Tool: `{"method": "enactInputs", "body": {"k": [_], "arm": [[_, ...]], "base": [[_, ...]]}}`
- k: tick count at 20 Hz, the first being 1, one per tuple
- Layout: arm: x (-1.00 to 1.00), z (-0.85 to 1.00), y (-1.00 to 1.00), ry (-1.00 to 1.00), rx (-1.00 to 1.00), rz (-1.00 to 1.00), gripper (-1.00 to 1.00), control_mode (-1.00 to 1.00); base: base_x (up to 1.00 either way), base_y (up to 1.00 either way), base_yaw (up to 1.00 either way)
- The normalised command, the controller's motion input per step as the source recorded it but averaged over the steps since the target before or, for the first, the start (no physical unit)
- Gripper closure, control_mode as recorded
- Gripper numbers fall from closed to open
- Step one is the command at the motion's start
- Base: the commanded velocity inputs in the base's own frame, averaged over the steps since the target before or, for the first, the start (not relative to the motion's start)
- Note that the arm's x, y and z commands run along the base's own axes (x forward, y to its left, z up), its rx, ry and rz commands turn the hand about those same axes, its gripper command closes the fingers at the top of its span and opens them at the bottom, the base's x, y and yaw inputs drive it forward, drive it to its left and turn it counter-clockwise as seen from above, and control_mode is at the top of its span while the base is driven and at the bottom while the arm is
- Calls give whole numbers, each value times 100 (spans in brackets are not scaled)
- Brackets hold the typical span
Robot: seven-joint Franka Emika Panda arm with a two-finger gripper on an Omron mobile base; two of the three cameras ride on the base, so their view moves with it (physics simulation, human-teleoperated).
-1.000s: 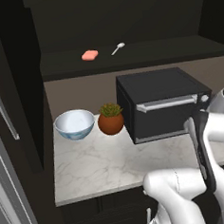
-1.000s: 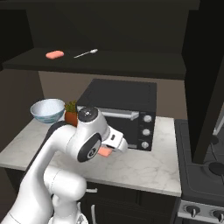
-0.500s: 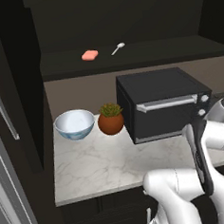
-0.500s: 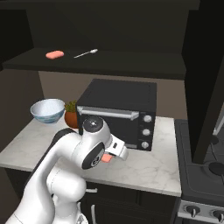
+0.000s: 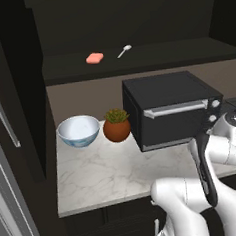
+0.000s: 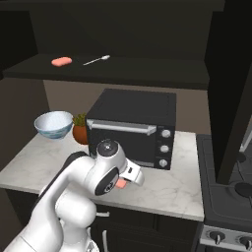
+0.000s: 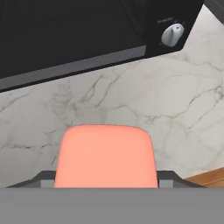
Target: Pick the bar soap and bar soap from the cabinet and place them on the counter.
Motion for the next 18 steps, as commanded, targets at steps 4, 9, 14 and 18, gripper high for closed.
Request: {"method": "enactInputs", "body": {"k": [4,9,14,18], "arm": [[17,-37,0,2,0,0,100,-100],[16,-31,0,1,0,0,100,-100],[17,-29,0,2,0,0,100,-100],[14,-25,0,1,0,0,100,-100]], "base": [[0,0,0],[0,0,0],[0,0,0],[0,0,0]]}}
